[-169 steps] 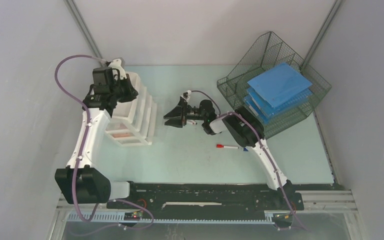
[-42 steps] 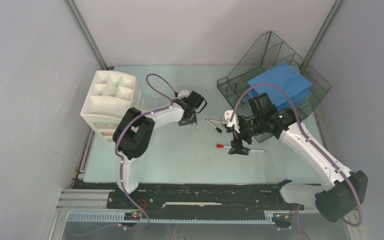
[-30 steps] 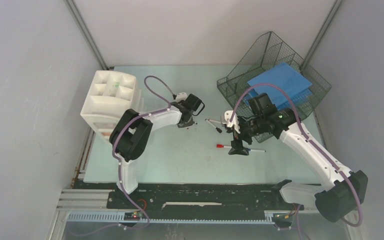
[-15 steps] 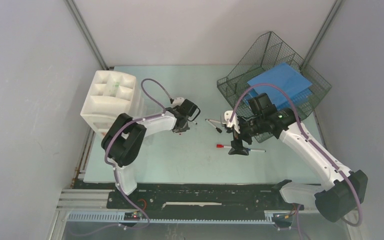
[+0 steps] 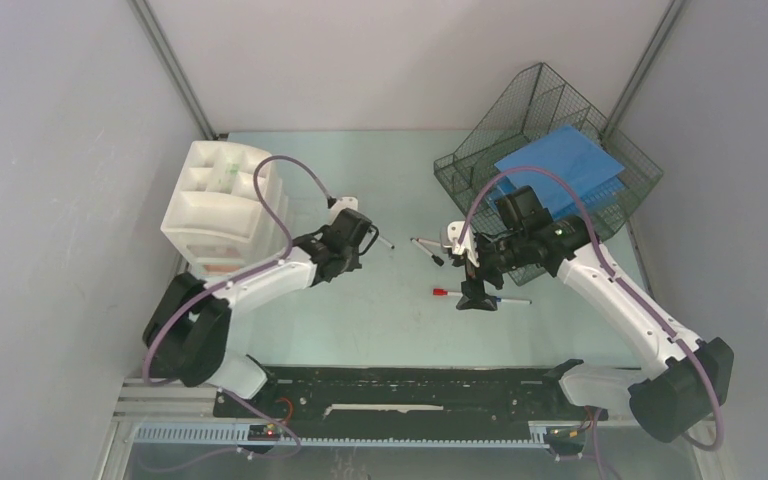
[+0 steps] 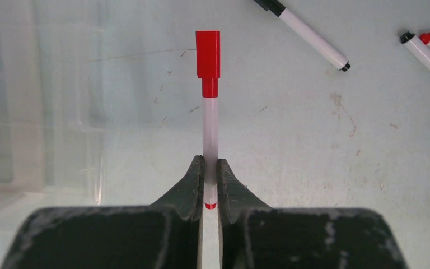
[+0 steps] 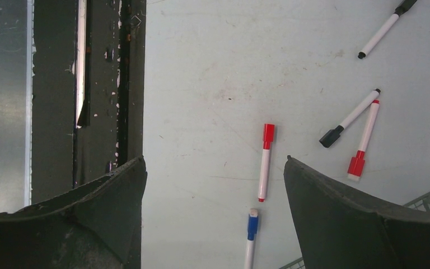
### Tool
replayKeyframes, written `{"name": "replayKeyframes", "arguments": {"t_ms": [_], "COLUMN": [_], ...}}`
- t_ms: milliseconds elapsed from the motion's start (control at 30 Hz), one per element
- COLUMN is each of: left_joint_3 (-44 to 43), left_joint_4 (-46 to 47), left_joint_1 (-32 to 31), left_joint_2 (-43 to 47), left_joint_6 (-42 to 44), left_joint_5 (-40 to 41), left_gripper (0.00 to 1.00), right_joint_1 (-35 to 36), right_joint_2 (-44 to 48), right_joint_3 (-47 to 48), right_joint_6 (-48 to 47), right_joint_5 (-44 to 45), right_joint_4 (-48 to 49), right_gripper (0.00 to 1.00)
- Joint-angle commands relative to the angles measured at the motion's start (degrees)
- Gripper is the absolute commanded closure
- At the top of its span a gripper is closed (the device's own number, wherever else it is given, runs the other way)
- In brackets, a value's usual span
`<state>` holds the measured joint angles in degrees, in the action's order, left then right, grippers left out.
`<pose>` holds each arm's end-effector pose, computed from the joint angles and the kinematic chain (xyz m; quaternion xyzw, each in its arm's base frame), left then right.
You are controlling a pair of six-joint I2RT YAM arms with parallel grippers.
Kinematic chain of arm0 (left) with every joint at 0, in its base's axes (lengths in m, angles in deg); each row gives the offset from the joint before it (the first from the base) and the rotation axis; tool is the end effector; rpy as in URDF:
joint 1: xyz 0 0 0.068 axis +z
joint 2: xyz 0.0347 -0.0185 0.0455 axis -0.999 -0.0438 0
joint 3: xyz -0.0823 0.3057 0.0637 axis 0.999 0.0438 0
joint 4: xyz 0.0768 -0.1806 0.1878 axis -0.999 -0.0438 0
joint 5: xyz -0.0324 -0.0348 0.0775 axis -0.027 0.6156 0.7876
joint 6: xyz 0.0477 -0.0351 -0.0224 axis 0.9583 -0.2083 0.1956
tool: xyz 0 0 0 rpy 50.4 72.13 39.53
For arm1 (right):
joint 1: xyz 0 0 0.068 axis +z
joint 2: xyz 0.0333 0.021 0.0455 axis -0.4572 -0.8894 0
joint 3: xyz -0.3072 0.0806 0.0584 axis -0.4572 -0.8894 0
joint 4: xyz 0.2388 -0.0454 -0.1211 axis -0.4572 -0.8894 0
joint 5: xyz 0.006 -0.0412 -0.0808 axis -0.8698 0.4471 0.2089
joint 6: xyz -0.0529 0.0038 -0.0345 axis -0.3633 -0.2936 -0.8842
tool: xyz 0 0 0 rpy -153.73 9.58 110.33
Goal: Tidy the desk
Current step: Pick up the stationery from the center of the board, then place the stationery in the drawer.
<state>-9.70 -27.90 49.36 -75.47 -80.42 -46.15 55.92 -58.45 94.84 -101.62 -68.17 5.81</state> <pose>0.2625 -0.1796 0.2407 0.0023 0.9344 0.0125 0.3561 0.1789 0.1357 0.3543 -0.6663 0.6106 0.2909 0.3139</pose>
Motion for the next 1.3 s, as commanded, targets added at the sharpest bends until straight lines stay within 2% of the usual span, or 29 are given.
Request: {"name": "replayKeyframes", "arguments": {"t_ms": [0,233,633,933,1267], "left_joint_3": [3.34,7.02,8.62,7.78,4.98], "left_joint_4": [3.1,2.77,-0.85,-2.08,-2.77], "left_joint_1": [-0.36,-0.23,0.13,1.61,4.41], "left_joint_2": [7.39,17.07,22.69,22.6,17.37], "left_joint_6": [5.9,10.9,15.56,17.89,19.96], "left_joint_5": [1.61,4.17,10.31,13.14,14.98], "left_gripper": [1.0,1.0,1.0,1.0,1.0], "right_joint_1": [0.64,1.1,1.44,1.53,1.57], "right_joint_2": [-0.22,-0.65,-1.22,-1.32,-1.37], "right_joint_3": [0.16,0.12,0.16,0.09,0.09], "right_joint_6": [-1.26,-1.25,-1.25,-1.26,-1.26], "right_joint_5": [-0.33,-0.02,0.33,0.51,0.71], "right_joint_4": [-0.37,-0.39,-0.47,-0.42,-0.43], "right_gripper": [0.0,0.0,0.0,0.0,0.0]}}
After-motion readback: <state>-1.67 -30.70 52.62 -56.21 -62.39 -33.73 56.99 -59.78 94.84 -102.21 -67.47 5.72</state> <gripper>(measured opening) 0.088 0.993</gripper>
